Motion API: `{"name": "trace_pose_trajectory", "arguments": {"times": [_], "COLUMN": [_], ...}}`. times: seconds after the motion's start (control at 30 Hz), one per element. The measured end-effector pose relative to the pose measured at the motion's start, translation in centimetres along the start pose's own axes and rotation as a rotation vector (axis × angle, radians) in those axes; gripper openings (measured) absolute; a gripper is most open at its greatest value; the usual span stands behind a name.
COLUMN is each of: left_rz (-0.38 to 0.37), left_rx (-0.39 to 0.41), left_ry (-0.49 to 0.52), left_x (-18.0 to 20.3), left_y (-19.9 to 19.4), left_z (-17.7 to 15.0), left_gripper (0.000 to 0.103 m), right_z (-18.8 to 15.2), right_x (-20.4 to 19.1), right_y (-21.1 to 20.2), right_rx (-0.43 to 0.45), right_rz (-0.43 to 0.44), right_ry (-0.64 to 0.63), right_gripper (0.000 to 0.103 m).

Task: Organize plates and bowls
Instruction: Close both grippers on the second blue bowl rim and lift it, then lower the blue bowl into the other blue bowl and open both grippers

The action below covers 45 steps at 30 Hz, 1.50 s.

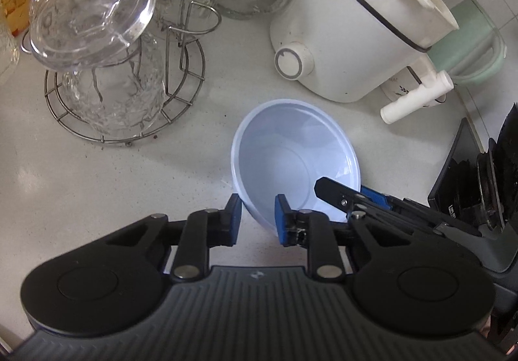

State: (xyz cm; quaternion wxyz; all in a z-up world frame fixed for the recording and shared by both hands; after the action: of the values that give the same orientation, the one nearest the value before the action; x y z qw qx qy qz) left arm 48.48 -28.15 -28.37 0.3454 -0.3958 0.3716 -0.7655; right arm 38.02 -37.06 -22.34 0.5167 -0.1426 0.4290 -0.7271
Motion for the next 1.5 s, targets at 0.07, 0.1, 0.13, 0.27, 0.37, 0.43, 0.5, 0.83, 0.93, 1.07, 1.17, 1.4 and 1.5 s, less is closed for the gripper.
{"name": "trace_pose_trajectory", "arguments": {"times": [0.07, 0.1, 0.13, 0.27, 0.37, 0.43, 0.5, 0.83, 0.93, 1.07, 1.17, 1.4, 1.5], "left_rz": [-0.013, -0.017, -0.021, -0.03, -0.034, -0.034, -0.039, -0.075, -0.076, -0.082, -0.082, -0.08, -0.07], "left_rx": [0.006, 0.012, 0.018, 0.04, 0.05, 0.056, 0.061, 0.109, 0.137, 0.159, 0.164, 0.174, 0.182], "left_ry": [-0.004, 0.0, 0.002, 0.011, 0.008, 0.01, 0.005, -0.004, -0.013, -0.04, -0.057, -0.063, -0.075], "left_x": [0.2, 0.3, 0.5, 1.1, 1.2, 1.3, 1.2, 1.4, 1.5, 1.1, 0.7, -0.6, -1.5], "left_y": [-0.4, -0.7, -1.0, -2.3, -3.4, -4.2, -5.0, -10.0, -11.4, -13.0, -14.0, -15.5, -16.0], "left_z": [0.0, 0.0, 0.1, 0.3, 0.3, 0.4, 0.3, 0.0, -0.3, -1.1, -1.7, -3.3, -4.1], "left_gripper": [0.026, 0.026, 0.026, 0.026, 0.026, 0.026, 0.026, 0.026, 0.026, 0.026, 0.027, 0.027, 0.027], "right_z": [-0.1, -0.1, -0.1, 0.0, 0.0, 0.1, 0.2, 0.8, 0.9, 0.8, 0.6, -0.4, -1.0], "right_x": [0.1, 0.0, 0.0, -0.2, -0.4, -0.5, -0.8, -2.1, -2.6, -3.3, -4.0, -5.3, -6.0], "right_y": [-0.4, -0.7, -0.9, -1.6, -2.2, -2.8, -3.5, -8.0, -9.1, -10.1, -10.7, -11.8, -11.9], "right_rx": [-0.001, 0.004, 0.007, 0.017, 0.023, 0.031, 0.042, 0.102, 0.116, 0.123, 0.124, 0.123, 0.114], "right_rz": [0.007, 0.008, 0.01, 0.022, 0.037, 0.05, 0.063, 0.132, 0.16, 0.186, 0.201, 0.223, 0.238], "right_ry": [0.008, 0.009, 0.009, 0.019, 0.039, 0.05, 0.06, 0.094, 0.088, 0.071, 0.059, 0.047, 0.033], "right_gripper": [0.026, 0.026, 0.026, 0.026, 0.026, 0.026, 0.026, 0.026, 0.028, 0.028, 0.028, 0.028, 0.028]}}
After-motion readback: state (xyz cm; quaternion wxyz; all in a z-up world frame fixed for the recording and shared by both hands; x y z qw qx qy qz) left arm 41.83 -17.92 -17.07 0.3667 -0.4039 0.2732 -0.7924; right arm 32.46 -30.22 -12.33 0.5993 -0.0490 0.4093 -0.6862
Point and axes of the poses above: each gripper's, at about its wrist camera, not at the fingertips, and y roughly the way its jaws point, x to its right, z to its top, the point moved 8 cm from there along y, roughly the way its jaws point, and after that the axes turned 3 degrees about x, right-handed, at the moved point
